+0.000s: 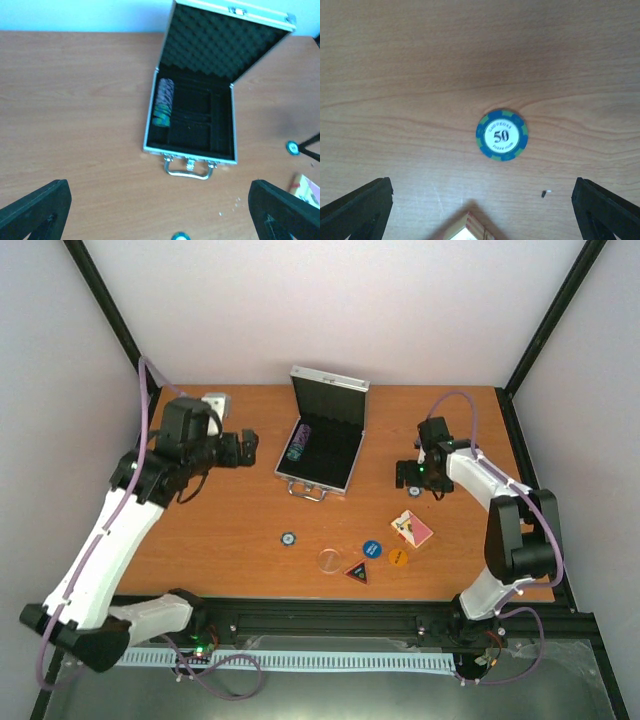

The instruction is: Pack up texas hold em set

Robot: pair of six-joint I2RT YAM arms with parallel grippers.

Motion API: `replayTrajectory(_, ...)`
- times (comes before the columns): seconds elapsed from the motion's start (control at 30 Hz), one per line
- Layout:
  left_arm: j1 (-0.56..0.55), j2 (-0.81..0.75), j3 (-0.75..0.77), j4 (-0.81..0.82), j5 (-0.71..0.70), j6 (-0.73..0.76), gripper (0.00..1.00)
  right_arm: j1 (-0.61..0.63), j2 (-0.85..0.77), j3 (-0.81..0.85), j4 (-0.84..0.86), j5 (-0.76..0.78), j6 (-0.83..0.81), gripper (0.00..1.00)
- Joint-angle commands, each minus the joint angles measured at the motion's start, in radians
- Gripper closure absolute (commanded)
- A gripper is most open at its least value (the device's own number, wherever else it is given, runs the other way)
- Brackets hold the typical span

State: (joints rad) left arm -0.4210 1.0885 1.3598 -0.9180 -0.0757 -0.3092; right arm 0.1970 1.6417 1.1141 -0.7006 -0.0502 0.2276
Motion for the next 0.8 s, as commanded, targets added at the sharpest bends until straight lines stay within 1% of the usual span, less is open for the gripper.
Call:
replayTrajectory(0.0, 0.005, 0.136, 0.179, -0.1, -0.093, 0.001, 0.0, 0.004, 0.05, 0.081, -0.015, 0.097, 0.056, 0.01)
replayTrajectory(0.1, 0.007, 0.212, 0.249, -0.116, -0.07, -0.007, 0.0, 0.004, 0.134, 0.116, -0.03, 0.134, 0.077, 0.02)
replayTrajectory(0.17, 0.008, 0.245, 0.268, -0.111, -0.052, -0.02, 0.0, 0.004, 0.192, 0.134, -0.036, 0.133, 0.08, 0.06)
replayTrajectory(0.3, 0.01, 0.286, 0.282, -0.086, -0.023, -0.033, 0.0, 0.005, 0.269, 0.151, -0.039, 0.134, 0.085, 0.08)
replayTrajectory(0.4, 0.014, 0.313, 0.287, -0.069, -0.008, -0.019, 0.0, 0.005, 0.283, 0.149, -0.039, 0.125, 0.084, 0.09)
replayTrajectory(0.53, 0.017, 0.373, 0.333, -0.097, 0.008, 0.009, 0.0, 0.005, 0.288, 0.148, -0.037, 0.135, 0.085, 0.12)
replayTrajectory(0.63, 0.021, 0.396, 0.357, -0.104, 0.019, 0.006, 0.0, 0.005, 0.296, 0.151, -0.048, 0.14, 0.095, 0.16)
replayTrajectory(0.77, 0.024, 0.389, 0.344, -0.098, 0.032, -0.009, 0.0, 0.005, 0.286, 0.128, -0.055, 0.14, 0.098, 0.21)
